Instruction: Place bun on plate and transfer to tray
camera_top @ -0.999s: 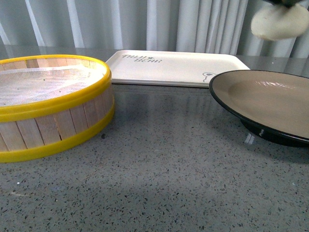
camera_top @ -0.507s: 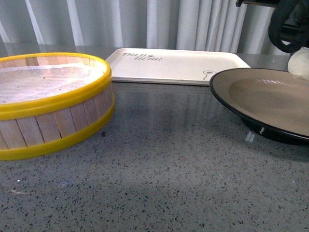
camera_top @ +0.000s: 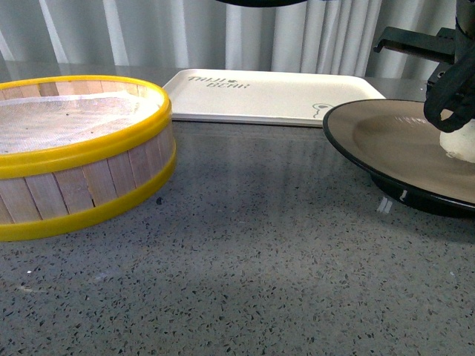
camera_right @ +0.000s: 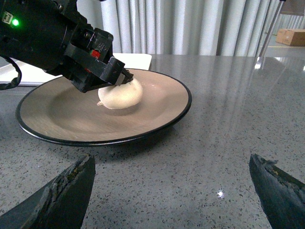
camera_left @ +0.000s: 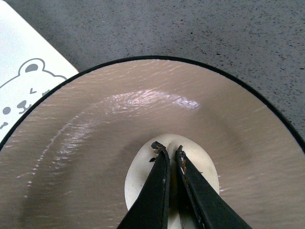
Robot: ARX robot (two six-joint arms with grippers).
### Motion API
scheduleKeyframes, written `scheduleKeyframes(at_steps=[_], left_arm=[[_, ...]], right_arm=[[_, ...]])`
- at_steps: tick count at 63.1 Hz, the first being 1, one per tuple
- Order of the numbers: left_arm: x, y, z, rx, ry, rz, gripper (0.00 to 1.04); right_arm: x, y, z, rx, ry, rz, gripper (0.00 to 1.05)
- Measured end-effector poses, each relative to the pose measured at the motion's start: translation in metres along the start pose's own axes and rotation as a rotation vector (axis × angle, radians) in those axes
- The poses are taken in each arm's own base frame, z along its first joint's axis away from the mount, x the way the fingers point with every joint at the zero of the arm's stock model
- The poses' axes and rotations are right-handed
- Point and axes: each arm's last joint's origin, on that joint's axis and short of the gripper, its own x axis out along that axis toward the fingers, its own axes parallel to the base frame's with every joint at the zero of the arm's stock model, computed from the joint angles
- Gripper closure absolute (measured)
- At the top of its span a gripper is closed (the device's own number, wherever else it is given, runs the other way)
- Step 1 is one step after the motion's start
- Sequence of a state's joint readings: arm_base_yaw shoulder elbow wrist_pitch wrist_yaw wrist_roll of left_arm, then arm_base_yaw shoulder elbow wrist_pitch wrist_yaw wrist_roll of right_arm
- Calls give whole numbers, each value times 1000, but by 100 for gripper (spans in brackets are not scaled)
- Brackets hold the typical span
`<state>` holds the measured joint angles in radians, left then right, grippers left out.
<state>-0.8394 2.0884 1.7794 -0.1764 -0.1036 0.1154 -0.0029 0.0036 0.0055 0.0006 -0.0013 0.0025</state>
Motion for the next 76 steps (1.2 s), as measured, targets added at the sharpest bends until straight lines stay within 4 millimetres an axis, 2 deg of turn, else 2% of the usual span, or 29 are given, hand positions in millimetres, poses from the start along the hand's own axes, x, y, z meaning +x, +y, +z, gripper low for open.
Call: scheduleKeyframes(at_steps=[9,29,52,62,76], left_arm=[[8,3,-3,9,9,25,101],[9,19,-5,31,15,68,101],[8,19,-11,53,62,48,101],[6,20,-10,50,65,45,81],[4,21,-9,44,69,38,47]], right_arm=[[0,0,0,0,0,0,8],[0,0,0,0,0,0,8],[0,0,0,0,0,0,8],[0,0,0,0,0,0,8],[0,0,0,0,0,0,8]])
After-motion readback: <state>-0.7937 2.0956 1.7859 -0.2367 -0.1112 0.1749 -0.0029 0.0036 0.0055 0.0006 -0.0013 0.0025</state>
